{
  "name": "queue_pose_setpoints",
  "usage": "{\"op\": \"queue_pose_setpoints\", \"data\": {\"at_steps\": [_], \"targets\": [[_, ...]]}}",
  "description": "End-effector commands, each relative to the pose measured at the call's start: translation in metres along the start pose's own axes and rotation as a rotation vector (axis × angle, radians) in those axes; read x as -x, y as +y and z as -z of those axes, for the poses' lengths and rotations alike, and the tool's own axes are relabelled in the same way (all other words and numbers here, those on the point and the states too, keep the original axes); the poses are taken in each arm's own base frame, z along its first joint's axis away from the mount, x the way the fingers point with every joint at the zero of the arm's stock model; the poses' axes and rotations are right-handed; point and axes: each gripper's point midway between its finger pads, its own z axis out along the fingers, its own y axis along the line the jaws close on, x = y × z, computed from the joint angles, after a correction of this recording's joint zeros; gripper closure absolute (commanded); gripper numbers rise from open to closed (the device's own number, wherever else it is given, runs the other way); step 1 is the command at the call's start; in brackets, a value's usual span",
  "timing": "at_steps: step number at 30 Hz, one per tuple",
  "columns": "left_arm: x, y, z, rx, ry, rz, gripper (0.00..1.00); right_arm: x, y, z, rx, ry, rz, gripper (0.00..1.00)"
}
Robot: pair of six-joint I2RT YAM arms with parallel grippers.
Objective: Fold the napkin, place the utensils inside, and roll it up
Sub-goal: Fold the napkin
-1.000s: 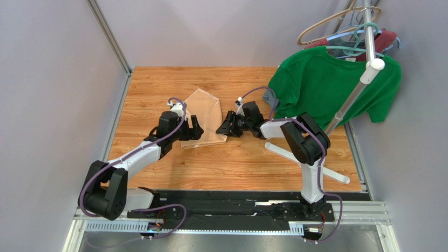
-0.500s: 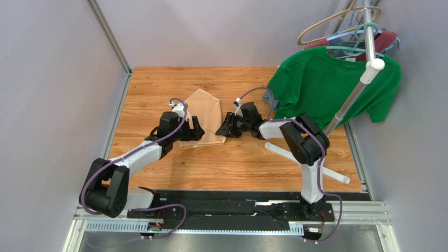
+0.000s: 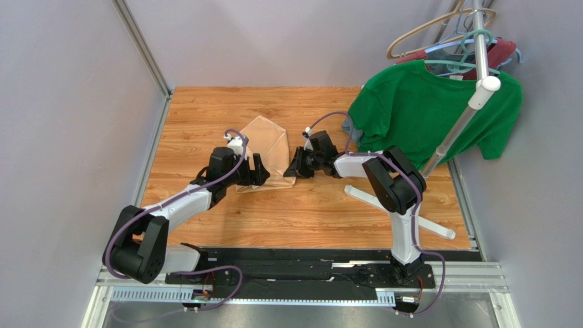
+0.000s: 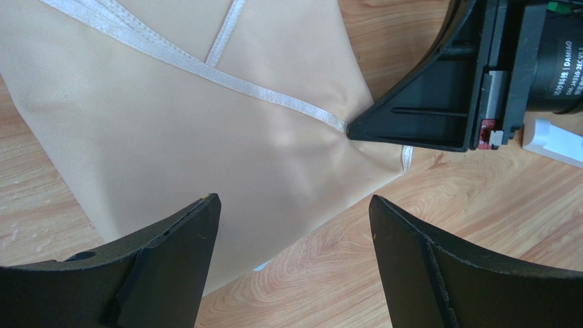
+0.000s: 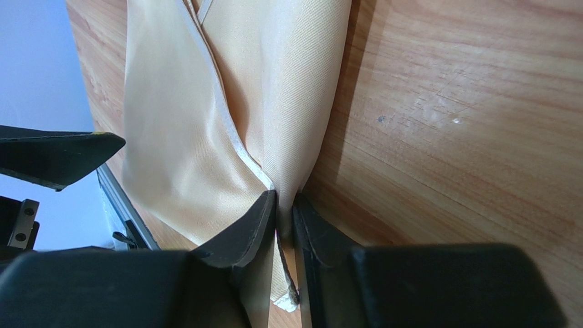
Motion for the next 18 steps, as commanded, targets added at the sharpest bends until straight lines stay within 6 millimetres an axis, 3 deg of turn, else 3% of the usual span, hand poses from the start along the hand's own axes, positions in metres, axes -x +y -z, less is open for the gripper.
{"op": "queue_pose_setpoints", "data": {"at_steps": [1, 7, 18], "targets": [[0.004, -0.013, -0.001, -0.061, -0.027, -0.067, 0.11, -0.018, -0.040, -0.005, -0.161, 0.056, 0.005, 0.80], [-0.001, -0.024, -0.001, -0.101, -0.024, -0.118, 0.11, -0.016, -0.036, 0.006, -0.182, 0.087, 0.041, 0.85], [-0.003, -0.033, -0.005, -0.121, -0.021, -0.148, 0.11, -0.006, -0.051, 0.027, -0.244, 0.096, 0.051, 0.98]]}}
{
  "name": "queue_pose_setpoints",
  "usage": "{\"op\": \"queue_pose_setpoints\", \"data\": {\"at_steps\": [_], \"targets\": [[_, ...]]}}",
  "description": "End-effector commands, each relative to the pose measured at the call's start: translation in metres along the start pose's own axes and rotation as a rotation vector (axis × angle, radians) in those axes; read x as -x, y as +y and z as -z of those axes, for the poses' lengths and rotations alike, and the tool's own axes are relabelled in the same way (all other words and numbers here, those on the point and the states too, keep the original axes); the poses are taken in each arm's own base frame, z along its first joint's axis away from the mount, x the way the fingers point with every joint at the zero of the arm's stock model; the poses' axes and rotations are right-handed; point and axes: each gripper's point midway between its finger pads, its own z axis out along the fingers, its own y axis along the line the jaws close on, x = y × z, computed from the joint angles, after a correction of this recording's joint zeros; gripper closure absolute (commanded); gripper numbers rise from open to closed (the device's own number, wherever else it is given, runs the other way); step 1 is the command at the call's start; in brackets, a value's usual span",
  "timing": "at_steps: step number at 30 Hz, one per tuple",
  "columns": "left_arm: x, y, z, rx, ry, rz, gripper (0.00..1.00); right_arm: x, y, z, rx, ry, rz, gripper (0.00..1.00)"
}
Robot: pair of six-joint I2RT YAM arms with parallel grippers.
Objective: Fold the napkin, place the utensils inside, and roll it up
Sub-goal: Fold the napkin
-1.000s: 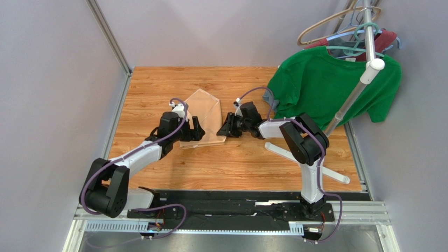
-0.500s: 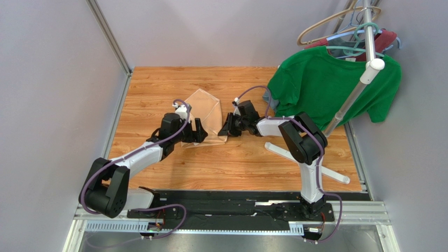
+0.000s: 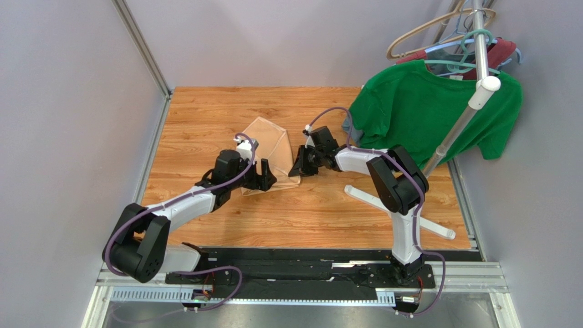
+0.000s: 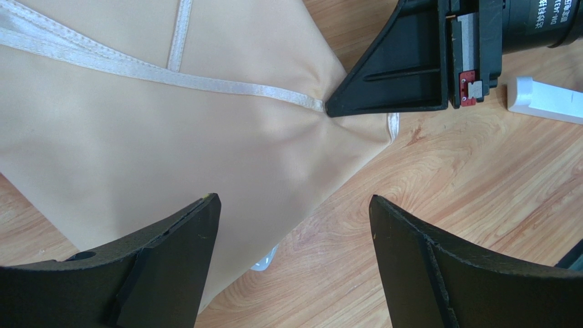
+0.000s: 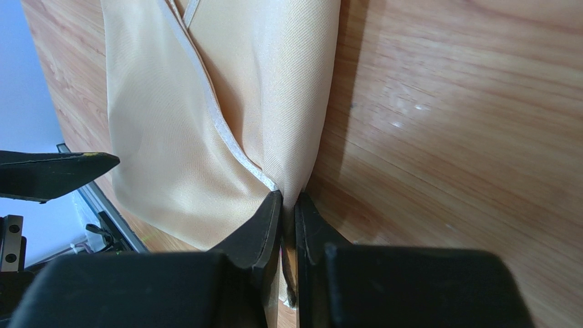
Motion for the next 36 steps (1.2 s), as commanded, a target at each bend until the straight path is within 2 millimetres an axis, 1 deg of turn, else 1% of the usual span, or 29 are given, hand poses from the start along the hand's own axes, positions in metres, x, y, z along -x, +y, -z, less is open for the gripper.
{"op": "queue_pose_setpoints", "data": {"at_steps": [1, 3, 5, 7, 8, 9, 11, 13, 14, 16, 17, 19, 20, 21, 23, 25, 28, 29, 30, 32, 36], "targets": [[0.009, -0.008, -0.002, -0.028, -0.039, -0.053, 0.11, -0.013, -0.041, 0.012, -0.160, 0.045, 0.004, 0.98], [0.007, -0.010, -0.002, -0.020, -0.031, -0.068, 0.11, -0.012, -0.043, 0.016, -0.165, 0.046, 0.016, 0.98], [0.003, -0.019, -0.003, -0.037, -0.023, -0.087, 0.11, -0.012, -0.046, 0.021, -0.181, 0.052, 0.024, 0.98], [0.003, -0.022, -0.004, -0.037, -0.024, -0.100, 0.11, -0.011, -0.050, 0.029, -0.196, 0.055, 0.041, 0.98], [0.000, -0.027, -0.005, -0.045, -0.014, -0.113, 0.11, -0.010, -0.052, 0.031, -0.206, 0.053, 0.044, 0.98], [-0.001, -0.025, -0.005, -0.022, -0.011, -0.129, 0.11, -0.008, -0.052, 0.036, -0.209, 0.048, 0.054, 0.98], [-0.002, -0.031, -0.006, -0.015, -0.008, -0.163, 0.11, -0.009, -0.058, 0.042, -0.230, 0.047, 0.061, 0.98], [-0.003, -0.030, -0.006, 0.009, -0.006, -0.193, 0.11, -0.010, -0.061, 0.046, -0.243, 0.043, 0.065, 0.98], [-0.007, -0.033, -0.006, 0.007, 0.006, -0.207, 0.11, -0.009, -0.061, 0.047, -0.243, 0.039, 0.066, 0.96], [-0.007, -0.032, -0.007, 0.036, 0.005, -0.240, 0.11, -0.010, -0.060, 0.047, -0.237, 0.038, 0.062, 0.92], [-0.011, -0.030, -0.007, 0.051, 0.018, -0.255, 0.11, -0.009, -0.058, 0.047, -0.225, 0.036, 0.057, 0.84], [-0.012, -0.027, -0.008, 0.096, 0.021, -0.301, 0.11, -0.006, -0.051, 0.048, -0.199, 0.020, 0.058, 0.72], [-0.011, -0.023, -0.008, 0.127, 0.018, -0.322, 0.11, -0.006, -0.047, 0.048, -0.180, 0.017, 0.048, 0.62], [-0.012, -0.025, -0.009, 0.134, 0.017, -0.336, 0.11, -0.004, -0.044, 0.049, -0.168, 0.004, 0.048, 0.57], [-0.011, -0.021, -0.011, 0.163, 0.014, -0.345, 0.11, 0.000, -0.036, 0.053, -0.151, -0.015, 0.057, 0.50], [-0.010, -0.023, -0.013, 0.161, 0.015, -0.353, 0.11, 0.002, -0.034, 0.057, -0.152, -0.026, 0.060, 0.40], [-0.010, -0.020, -0.019, 0.182, 0.022, -0.365, 0.11, 0.005, -0.029, 0.062, -0.145, -0.043, 0.067, 0.38], [-0.014, -0.017, -0.021, 0.193, 0.040, -0.372, 0.11, 0.006, -0.028, 0.063, -0.144, -0.046, 0.064, 0.37], [-0.012, -0.016, -0.022, 0.205, 0.041, -0.378, 0.11, 0.007, -0.026, 0.065, -0.141, -0.054, 0.063, 0.37], [-0.016, -0.013, -0.022, 0.215, 0.059, -0.389, 0.11, 0.006, -0.025, 0.066, -0.135, -0.058, 0.059, 0.37], [-0.022, -0.017, -0.021, 0.201, 0.066, -0.407, 0.11, 0.006, -0.024, 0.066, -0.128, -0.057, 0.059, 0.37]]}}
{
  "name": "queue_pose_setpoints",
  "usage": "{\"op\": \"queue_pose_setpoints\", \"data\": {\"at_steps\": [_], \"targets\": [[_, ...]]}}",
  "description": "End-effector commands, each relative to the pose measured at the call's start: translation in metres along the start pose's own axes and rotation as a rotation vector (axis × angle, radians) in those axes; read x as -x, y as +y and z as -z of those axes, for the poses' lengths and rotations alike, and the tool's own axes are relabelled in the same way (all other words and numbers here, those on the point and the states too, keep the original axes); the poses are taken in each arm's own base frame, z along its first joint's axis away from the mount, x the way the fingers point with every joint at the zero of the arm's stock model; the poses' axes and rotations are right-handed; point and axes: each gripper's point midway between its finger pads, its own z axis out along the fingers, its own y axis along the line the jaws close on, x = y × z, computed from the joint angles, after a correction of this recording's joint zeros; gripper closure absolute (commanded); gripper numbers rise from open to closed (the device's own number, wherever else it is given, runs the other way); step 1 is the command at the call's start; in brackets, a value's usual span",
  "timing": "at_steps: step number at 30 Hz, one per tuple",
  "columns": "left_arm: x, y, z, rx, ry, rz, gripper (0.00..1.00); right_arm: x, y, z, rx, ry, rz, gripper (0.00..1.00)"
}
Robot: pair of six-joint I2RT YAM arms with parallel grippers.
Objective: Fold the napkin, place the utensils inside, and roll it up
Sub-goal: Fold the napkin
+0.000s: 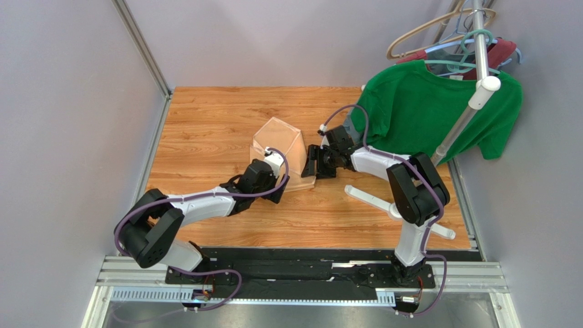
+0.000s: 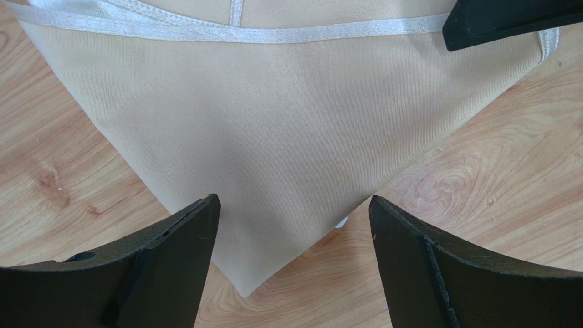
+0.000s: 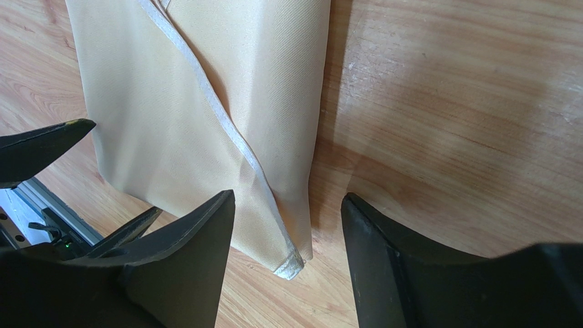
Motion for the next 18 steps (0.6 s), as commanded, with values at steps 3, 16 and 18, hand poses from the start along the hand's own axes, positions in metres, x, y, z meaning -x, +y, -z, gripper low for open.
{"op": "queue_pose_setpoints", "data": {"at_steps": [3, 16, 18], "targets": [[0.007, -0.002, 0.003, 0.018, -0.014, -0.053, 0.10, 0.010, 0.010, 0.009, 0.029, -0.042, 0.004, 0.37], [-0.001, 0.005, 0.001, 0.091, 0.041, -0.066, 0.08, 0.010, 0.014, 0.010, 0.055, -0.045, 0.002, 0.37], [-0.001, 0.006, 0.000, 0.096, 0.042, -0.065, 0.08, 0.009, 0.015, 0.010, 0.061, -0.043, 0.000, 0.37]]}}
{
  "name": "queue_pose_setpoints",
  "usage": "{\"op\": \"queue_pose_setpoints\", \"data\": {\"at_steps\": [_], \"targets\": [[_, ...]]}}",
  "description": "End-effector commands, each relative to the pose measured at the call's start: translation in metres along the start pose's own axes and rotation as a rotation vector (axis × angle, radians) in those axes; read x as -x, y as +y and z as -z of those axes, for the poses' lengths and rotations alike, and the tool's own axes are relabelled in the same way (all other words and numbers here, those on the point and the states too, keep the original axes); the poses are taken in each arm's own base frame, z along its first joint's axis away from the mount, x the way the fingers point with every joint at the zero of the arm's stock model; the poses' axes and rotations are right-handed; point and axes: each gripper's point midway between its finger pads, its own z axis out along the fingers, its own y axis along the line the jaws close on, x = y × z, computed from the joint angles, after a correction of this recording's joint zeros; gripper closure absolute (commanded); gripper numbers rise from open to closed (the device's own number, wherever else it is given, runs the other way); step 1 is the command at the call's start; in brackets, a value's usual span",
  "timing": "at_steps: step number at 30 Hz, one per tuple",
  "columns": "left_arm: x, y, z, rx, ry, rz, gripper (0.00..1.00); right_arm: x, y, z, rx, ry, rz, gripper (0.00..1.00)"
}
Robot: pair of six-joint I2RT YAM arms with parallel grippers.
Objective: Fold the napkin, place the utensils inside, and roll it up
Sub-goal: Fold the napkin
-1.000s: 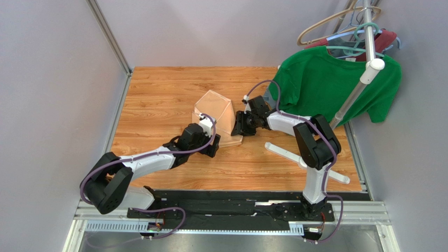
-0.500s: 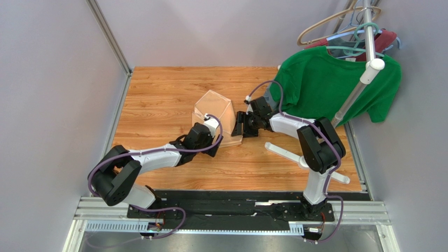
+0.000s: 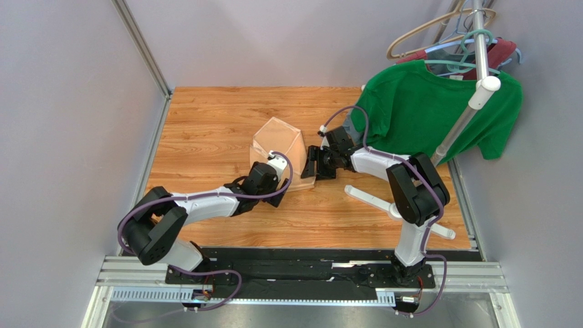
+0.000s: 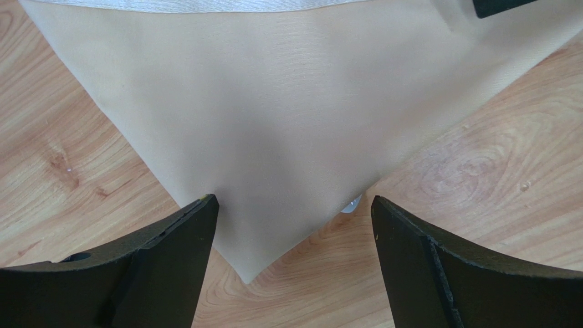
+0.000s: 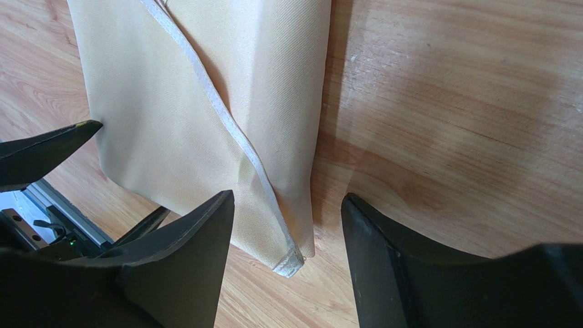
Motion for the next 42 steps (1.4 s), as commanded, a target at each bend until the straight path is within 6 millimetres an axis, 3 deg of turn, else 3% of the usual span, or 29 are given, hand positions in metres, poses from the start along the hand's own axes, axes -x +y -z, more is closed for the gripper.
{"op": "queue_pose_setpoints", "data": {"at_steps": [1, 25, 38, 42], "targets": [[0.013, 0.005, -0.001, 0.040, -0.017, 0.004, 0.08, 0.011, 0.015, 0.010, 0.057, -0.051, 0.014, 0.37], [0.017, 0.021, -0.008, 0.169, -0.029, 0.043, 0.07, 0.007, 0.018, 0.007, 0.090, -0.034, 0.003, 0.37], [0.038, -0.024, 0.013, -0.098, -0.174, -0.019, 0.07, -0.011, 0.016, 0.002, 0.122, 0.000, -0.080, 0.36], [0.041, -0.034, 0.010, -0.144, -0.186, -0.027, 0.07, -0.020, 0.012, 0.001, 0.115, 0.019, -0.105, 0.37]]}}
